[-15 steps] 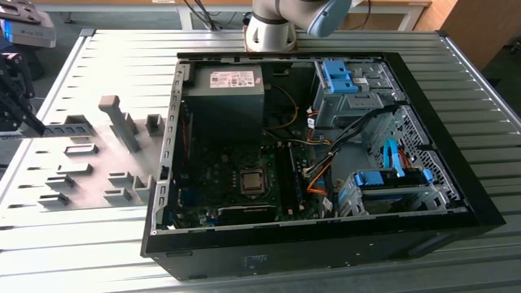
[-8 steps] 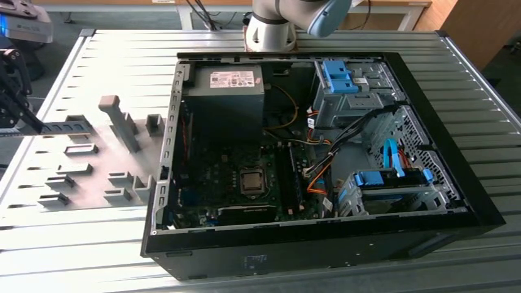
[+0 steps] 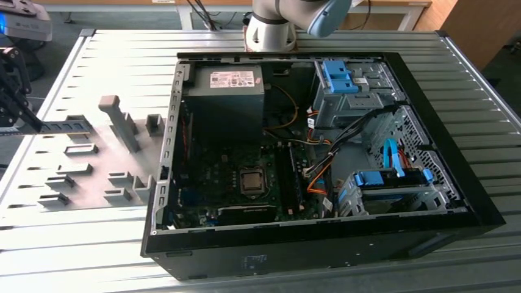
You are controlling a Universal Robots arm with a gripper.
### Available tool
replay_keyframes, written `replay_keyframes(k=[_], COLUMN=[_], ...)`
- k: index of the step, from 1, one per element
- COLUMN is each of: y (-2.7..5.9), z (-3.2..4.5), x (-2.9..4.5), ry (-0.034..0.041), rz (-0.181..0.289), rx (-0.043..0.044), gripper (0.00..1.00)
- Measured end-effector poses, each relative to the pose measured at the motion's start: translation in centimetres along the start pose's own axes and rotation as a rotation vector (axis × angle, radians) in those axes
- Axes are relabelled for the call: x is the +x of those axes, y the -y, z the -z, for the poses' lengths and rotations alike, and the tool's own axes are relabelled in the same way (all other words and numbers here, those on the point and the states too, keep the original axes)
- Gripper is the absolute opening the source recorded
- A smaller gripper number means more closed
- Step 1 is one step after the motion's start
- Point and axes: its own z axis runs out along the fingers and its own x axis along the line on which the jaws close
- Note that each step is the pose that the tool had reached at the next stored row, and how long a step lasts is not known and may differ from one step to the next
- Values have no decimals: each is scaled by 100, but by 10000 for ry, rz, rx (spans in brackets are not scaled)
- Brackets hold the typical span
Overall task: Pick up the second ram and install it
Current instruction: 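Pick up the second ram and move it above second insertion slot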
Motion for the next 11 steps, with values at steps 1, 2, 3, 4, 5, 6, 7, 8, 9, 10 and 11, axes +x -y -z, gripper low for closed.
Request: replay_keyframes(k=[1, 2, 3, 4, 5, 6, 7, 8, 9, 10, 11], y=[0, 0, 0, 0, 0, 0, 0, 0, 0, 0, 0], z=[1, 4, 5, 10, 22, 23, 25, 27, 29, 36, 43], x=[0, 0, 0, 0, -1, -1, -1, -1, -1, -1, -1], ry=[1, 0, 0, 0, -1, 0, 0, 0, 0, 0, 0], rz=[0, 0, 0, 0, 0, 0, 0, 0, 0, 0, 0], rx=[1, 0, 0, 0, 0, 0, 0, 0, 0, 0, 0], gripper=[14, 14, 14, 14, 14, 14, 14, 14, 14, 14, 14])
